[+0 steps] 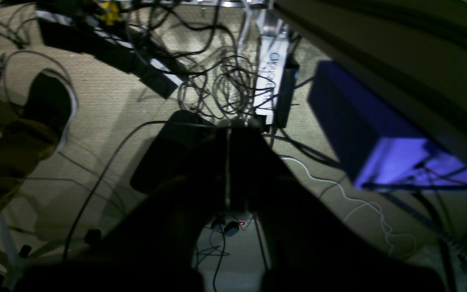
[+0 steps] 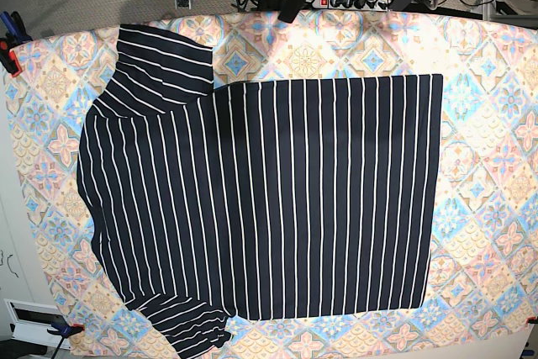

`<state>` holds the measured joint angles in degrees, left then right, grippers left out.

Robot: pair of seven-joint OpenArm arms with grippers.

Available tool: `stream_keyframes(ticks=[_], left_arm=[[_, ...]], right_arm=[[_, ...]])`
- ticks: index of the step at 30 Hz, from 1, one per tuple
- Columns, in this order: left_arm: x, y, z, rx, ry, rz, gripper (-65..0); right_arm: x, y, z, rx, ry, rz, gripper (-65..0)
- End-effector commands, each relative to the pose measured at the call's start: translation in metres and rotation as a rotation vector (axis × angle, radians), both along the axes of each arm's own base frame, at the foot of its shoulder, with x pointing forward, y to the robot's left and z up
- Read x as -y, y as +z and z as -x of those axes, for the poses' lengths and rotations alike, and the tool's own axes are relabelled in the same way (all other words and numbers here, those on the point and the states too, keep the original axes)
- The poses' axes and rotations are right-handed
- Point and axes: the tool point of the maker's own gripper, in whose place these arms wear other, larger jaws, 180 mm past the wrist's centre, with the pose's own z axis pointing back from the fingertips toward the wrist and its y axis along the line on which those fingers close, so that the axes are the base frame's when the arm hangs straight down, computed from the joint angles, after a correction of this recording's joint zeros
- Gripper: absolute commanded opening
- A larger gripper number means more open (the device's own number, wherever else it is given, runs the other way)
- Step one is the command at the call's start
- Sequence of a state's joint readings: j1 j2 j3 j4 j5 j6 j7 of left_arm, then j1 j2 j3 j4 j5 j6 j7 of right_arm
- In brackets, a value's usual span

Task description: Fold the T-shirt properly

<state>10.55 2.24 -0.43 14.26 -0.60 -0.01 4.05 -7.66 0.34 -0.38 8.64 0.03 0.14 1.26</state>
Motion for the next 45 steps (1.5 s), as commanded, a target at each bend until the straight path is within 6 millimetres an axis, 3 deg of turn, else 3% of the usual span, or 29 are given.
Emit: stream_keyframes(ticks=[1, 25, 32, 33, 38, 45], left_arm=[[0.003, 0.000, 0.006, -0.009, 0.000, 0.006, -65.0], [0.003, 0.001, 0.006, -0.009, 0.000, 0.006, -65.0], [-0.003, 0.001, 0.016, -0.021, -0.002, -0.003, -65.0], [-0.008, 0.002, 0.024, -0.035, -0.004, -0.010, -65.0], [-0.030, 0.005, 0.054, -0.079, -0.011, -0.043, -65.0], [-0.055, 0.016, 0.066, -0.035, -0.037, -0.081, -65.0]], right_arm=[[0.004, 0.000, 0.003, 0.000, 0.002, 0.006, -64.8], [0.005, 0.000, 0.004, -0.002, 0.003, 0.007, -64.8], [0.006, 0.002, 0.024, -0.031, 0.003, 0.009, -64.8], [0.008, 0.003, 0.032, -0.043, 0.005, 0.012, -64.8], [0.034, 0.007, 0.054, -0.068, 0.014, 0.051, -64.8], [0.050, 0.016, 0.077, -0.056, 0.030, 0.079, -64.9]])
